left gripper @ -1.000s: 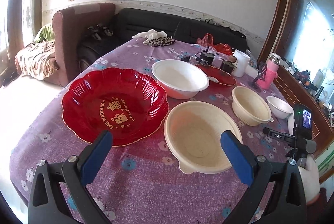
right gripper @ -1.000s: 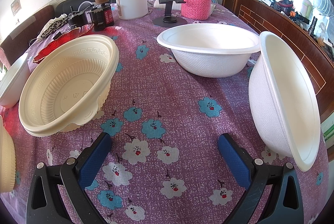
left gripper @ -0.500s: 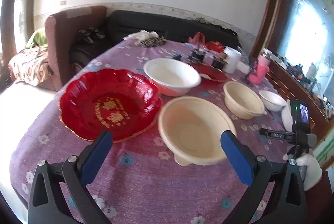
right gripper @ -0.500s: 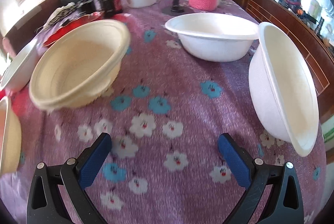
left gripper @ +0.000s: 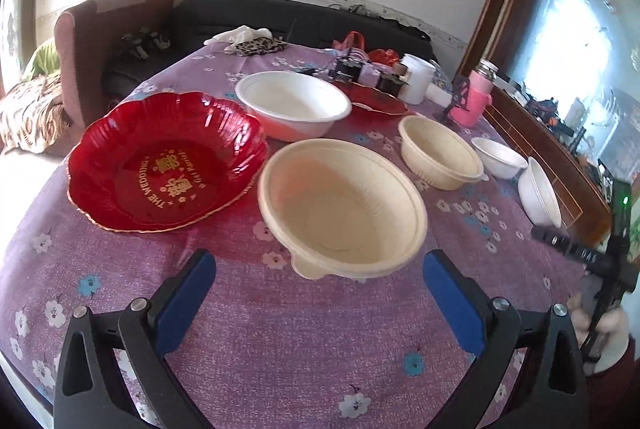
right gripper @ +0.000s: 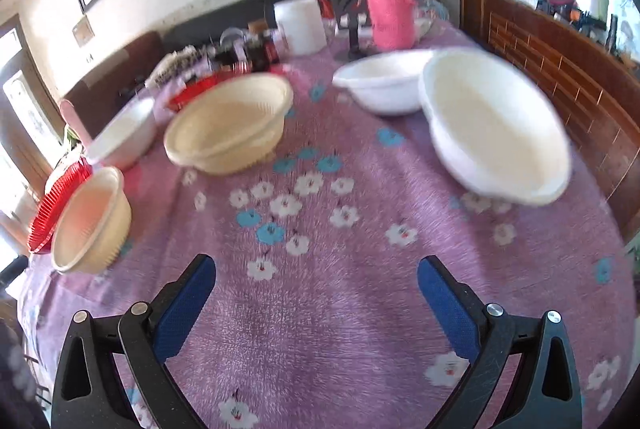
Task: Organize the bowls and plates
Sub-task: 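Reach the right gripper to the white paper bowl and close on its rim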
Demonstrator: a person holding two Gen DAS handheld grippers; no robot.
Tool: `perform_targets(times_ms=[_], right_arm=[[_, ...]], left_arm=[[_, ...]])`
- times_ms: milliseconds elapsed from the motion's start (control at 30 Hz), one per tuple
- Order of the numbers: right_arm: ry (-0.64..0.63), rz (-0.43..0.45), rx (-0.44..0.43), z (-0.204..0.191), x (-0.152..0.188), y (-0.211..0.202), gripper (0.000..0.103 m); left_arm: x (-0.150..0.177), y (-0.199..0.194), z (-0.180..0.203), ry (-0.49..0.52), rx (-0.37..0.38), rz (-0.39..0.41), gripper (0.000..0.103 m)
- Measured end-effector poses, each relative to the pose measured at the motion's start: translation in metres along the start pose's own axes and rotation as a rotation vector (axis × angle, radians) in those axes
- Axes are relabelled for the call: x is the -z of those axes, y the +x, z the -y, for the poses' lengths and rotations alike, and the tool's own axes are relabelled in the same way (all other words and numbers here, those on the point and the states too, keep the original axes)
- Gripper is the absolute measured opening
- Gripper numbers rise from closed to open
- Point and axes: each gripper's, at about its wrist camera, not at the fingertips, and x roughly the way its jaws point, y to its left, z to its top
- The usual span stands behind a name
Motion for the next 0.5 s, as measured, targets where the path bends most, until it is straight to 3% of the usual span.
perform_targets(times_ms=[100,233,400,500], right_arm=[[0.003,0.068,0.034,0.008,-0.016,-0.024,0.1],[0.007,0.166,0.146,0.028,-0.059,-0.046,0.1],[-0.016,0.145,0.252,0.056,-0.116,-0.033,0.099],[0.018,0.094,0.237,0.076,-0.145,-0.021,0.098]], left_arm=[[0.002,0.0,0.011,0.036,0.033,-0.002,0.103],[0.0,0.003,0.029,0.076,0.076,-0.027,0.103],[-0.031,-0.003,0.072,0.155,0.158,-0.019,0.103],[-0.063,-0.005,0.11,0.218,0.197,0.001,0.103]])
